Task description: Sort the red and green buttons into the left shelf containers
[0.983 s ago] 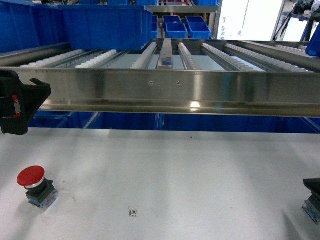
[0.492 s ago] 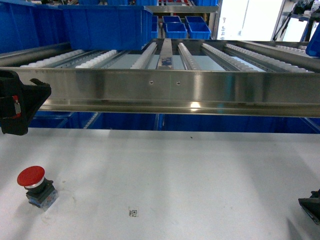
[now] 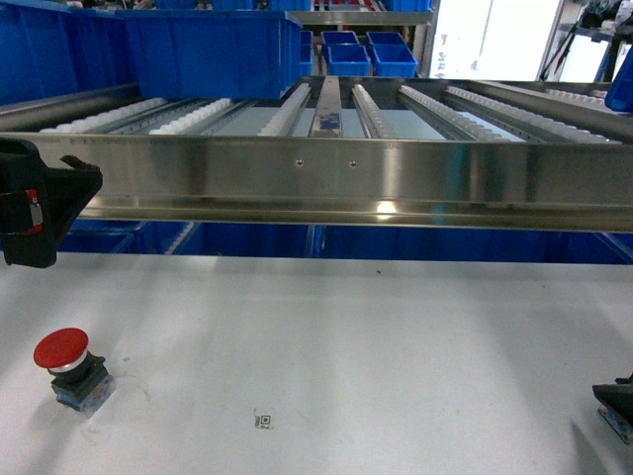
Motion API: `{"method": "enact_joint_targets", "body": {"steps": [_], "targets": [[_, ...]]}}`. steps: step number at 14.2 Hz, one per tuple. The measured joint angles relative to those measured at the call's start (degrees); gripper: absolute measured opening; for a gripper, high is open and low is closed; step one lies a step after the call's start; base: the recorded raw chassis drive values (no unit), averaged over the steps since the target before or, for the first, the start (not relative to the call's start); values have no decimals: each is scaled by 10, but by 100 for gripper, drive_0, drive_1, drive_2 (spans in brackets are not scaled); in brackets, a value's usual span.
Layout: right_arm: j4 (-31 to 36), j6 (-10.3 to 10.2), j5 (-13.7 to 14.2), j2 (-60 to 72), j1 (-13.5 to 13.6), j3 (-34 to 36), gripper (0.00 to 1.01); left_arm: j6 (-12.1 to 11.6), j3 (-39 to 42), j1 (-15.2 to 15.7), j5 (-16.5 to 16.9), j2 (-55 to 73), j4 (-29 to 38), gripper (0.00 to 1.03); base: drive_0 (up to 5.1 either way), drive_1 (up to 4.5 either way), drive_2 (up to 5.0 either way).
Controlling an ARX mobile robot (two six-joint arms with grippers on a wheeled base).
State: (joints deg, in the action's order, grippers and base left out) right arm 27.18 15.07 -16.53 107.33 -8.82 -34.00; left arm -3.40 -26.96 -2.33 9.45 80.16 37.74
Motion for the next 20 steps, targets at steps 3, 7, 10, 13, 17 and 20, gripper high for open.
{"method": "enact_joint_targets", "body": {"steps": [3, 7, 10, 13, 17, 20], "targets": [[22, -3, 0, 14, 2, 1, 98, 0, 0, 0, 0, 0, 0, 98, 0, 0, 0], [45, -27, -2, 21, 7, 17, 81, 0, 0, 0, 0, 0, 0, 98, 0, 0, 0], [59, -36, -7, 21, 21, 33, 47, 0, 0, 0, 0, 0, 0, 98, 0, 0, 0], [76, -44, -8, 21, 25, 42, 26, 0, 0, 0, 0, 0, 0, 98, 0, 0, 0], [177, -61, -21, -231, -12, 191, 25, 1, 0, 0, 0, 0, 0, 98, 0, 0, 0], [78, -77, -63, -438, -55, 243, 25, 1, 0, 0, 0, 0, 0, 98, 0, 0, 0]]}}
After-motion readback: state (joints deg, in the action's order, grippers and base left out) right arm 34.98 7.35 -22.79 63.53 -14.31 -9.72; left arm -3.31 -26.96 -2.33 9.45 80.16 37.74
